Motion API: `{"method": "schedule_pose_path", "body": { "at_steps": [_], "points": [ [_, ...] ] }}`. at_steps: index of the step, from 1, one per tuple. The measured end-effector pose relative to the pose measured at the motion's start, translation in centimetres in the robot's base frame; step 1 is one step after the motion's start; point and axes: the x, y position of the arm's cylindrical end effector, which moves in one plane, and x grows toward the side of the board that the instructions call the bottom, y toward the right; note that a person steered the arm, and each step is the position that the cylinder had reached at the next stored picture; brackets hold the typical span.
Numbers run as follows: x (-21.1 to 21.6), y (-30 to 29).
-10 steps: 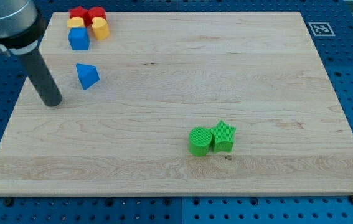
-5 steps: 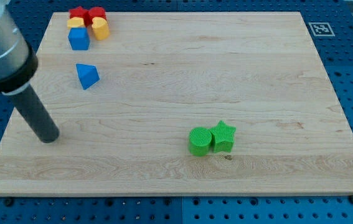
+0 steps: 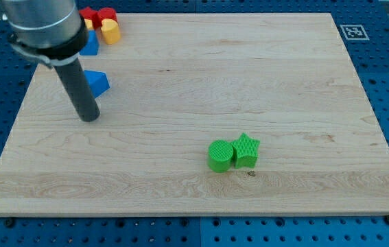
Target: Keep the blue triangle on the right side of the blue cube
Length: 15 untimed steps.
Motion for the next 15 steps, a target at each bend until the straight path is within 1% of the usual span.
{"method": "schedule_pose_path", "body": {
  "at_steps": [2, 3, 4, 5, 6, 11, 12, 13, 14, 15],
  "points": [
    [-6.5, 0.4],
    [-5.7, 0.4],
    [-4.4, -0.9],
    [-5.4, -2.0],
    [-7.9, -1.5],
    [-9.7, -0.9],
    [-11.4, -0.9],
    [-11.3, -0.9],
    [-9.5, 0.0],
    [-8.8, 2.3]
  ]
}}
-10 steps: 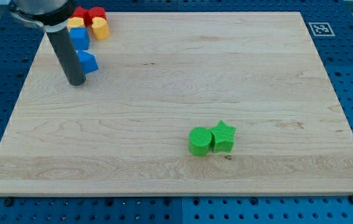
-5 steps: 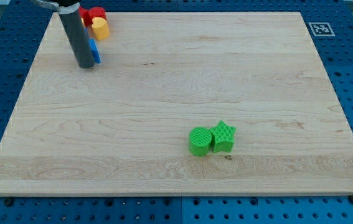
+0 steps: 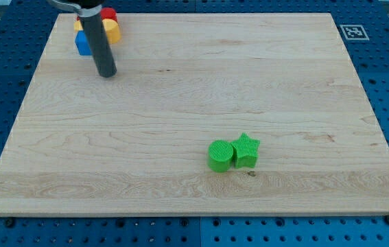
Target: Keep the blue triangle on the right side of the blue cube
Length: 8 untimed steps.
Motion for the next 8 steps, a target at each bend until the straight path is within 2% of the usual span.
{"method": "schedule_pose_path", "body": {
  "at_steps": [1, 3, 5, 6, 7, 8],
  "points": [
    [-1.0, 1.8],
    [-3.4, 1.8],
    [-2.6, 2.6],
    [-0.6, 1.7],
    [-0.5, -1.2],
    [-2.7, -2.6]
  ]
}}
